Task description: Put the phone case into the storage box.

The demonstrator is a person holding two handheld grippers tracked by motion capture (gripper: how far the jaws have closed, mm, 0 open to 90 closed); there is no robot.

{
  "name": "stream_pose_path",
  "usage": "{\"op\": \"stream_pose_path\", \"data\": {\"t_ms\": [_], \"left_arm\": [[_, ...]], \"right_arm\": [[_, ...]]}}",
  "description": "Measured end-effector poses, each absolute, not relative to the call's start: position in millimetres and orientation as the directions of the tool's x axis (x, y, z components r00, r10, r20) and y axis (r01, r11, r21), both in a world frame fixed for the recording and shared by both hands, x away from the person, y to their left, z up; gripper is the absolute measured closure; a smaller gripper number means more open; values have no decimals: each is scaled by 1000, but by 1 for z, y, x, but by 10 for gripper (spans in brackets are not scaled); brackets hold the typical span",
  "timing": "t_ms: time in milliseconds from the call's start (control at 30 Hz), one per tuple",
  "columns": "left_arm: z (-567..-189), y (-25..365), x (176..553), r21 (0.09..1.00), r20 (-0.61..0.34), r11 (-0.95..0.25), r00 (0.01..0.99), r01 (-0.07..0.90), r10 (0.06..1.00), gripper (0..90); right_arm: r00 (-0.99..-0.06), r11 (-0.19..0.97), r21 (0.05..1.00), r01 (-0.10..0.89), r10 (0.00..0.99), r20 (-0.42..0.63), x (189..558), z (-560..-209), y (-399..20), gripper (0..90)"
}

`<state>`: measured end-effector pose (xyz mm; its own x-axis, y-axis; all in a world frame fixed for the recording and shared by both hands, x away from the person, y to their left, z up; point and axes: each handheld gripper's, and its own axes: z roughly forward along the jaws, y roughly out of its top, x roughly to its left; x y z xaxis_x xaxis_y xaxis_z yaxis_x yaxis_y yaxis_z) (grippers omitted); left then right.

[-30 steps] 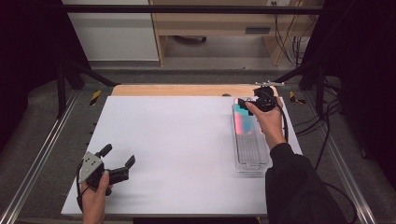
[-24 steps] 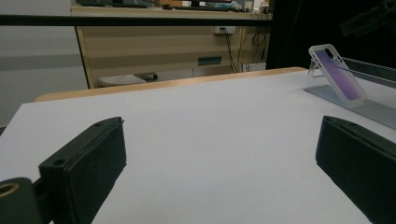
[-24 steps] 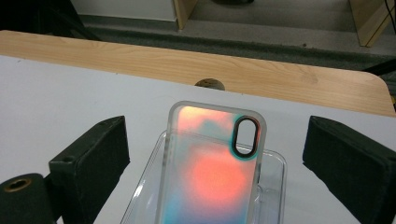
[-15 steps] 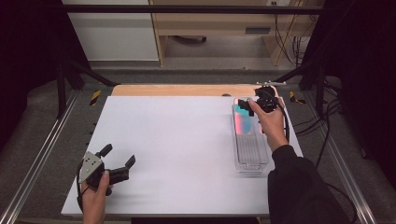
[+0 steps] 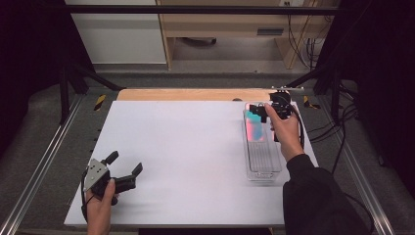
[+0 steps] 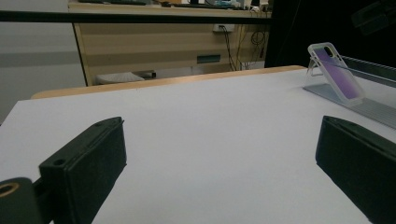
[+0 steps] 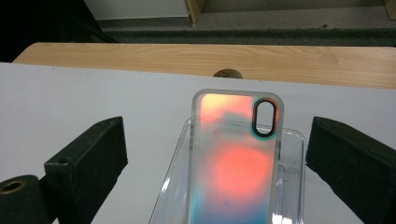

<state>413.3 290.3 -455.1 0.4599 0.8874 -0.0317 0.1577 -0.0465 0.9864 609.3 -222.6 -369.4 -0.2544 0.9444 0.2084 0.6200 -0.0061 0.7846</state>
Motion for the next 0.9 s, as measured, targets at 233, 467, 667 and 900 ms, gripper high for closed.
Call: {"op": "stream_pose_path", "data": {"t_ms": [233, 467, 667, 900], "left_arm": [[-455, 291, 413, 986, -32, -45, 455, 158, 890, 15], [-455, 291, 413, 986, -31, -47, 455, 159, 890, 15], [-455, 291, 413, 986, -30, -47, 455, 158, 890, 14], [-455, 290, 412, 986, -27, -50, 457, 156, 889, 14]], "right_arm": [[-261, 2, 782, 624, 943, 206, 607, -370, -222, 53], [-272, 10, 786, 619, 940, 203, 603, -369, -220, 53], [-278, 8, 790, 614, 938, 206, 601, -369, -220, 53], [-276, 11, 790, 613, 940, 201, 596, -372, -215, 53]]}}
